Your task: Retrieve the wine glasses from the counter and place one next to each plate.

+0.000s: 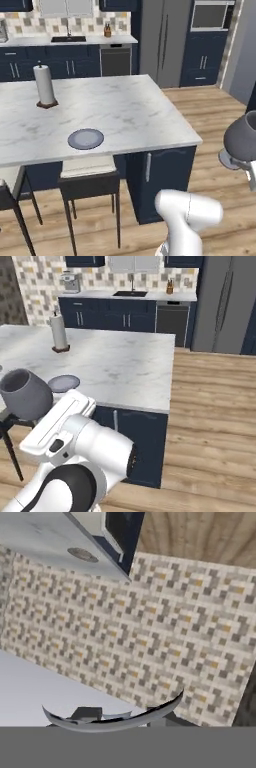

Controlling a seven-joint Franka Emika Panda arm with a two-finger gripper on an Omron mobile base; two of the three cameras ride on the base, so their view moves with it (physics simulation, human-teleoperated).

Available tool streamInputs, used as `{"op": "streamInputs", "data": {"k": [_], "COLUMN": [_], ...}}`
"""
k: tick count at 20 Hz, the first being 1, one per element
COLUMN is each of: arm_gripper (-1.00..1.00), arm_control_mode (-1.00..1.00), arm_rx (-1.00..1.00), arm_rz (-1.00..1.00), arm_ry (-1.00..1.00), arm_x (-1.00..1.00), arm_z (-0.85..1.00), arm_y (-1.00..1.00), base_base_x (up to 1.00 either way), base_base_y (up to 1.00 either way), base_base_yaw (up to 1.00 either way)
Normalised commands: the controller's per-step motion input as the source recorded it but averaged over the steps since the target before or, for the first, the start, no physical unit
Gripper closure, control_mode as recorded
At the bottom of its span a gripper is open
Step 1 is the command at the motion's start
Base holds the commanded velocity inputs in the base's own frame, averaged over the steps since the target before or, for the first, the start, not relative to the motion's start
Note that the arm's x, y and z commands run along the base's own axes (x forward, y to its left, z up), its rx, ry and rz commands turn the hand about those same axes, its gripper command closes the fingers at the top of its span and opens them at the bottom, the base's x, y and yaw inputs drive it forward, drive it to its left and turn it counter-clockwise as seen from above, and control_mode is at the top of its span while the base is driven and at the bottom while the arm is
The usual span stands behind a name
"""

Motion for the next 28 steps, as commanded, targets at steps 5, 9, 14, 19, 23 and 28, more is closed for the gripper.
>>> {"op": "streamInputs", "data": {"k": [5, 9, 14, 19, 23, 28], "arm_gripper": [1.0, 1.0, 1.0, 1.0, 1.0, 1.0], "arm_control_mode": [1.0, 1.0, 1.0, 1.0, 1.0, 1.0], "arm_rx": [0.0, 0.0, 0.0, 0.0, 0.0, 0.0], "arm_rz": [0.0, 0.0, 0.0, 0.0, 0.0, 0.0], "arm_ry": [0.0, 0.0, 0.0, 0.0, 0.0, 0.0], "arm_x": [0.0, 0.0, 0.0, 0.0, 0.0, 0.0], "arm_z": [0.0, 0.0, 0.0, 0.0, 0.0, 0.0], "arm_y": [0.0, 0.0, 0.0, 0.0, 0.0, 0.0], "base_base_x": [-0.06, -0.07, 0.93, 0.77, 0.14, 0.38], "base_base_y": [1.0, 0.69, 0.45, 0.71, 0.51, -0.25], "base_base_yaw": [0.0, 0.0, 0.0, 0.0, 0.04, 0.07]}}
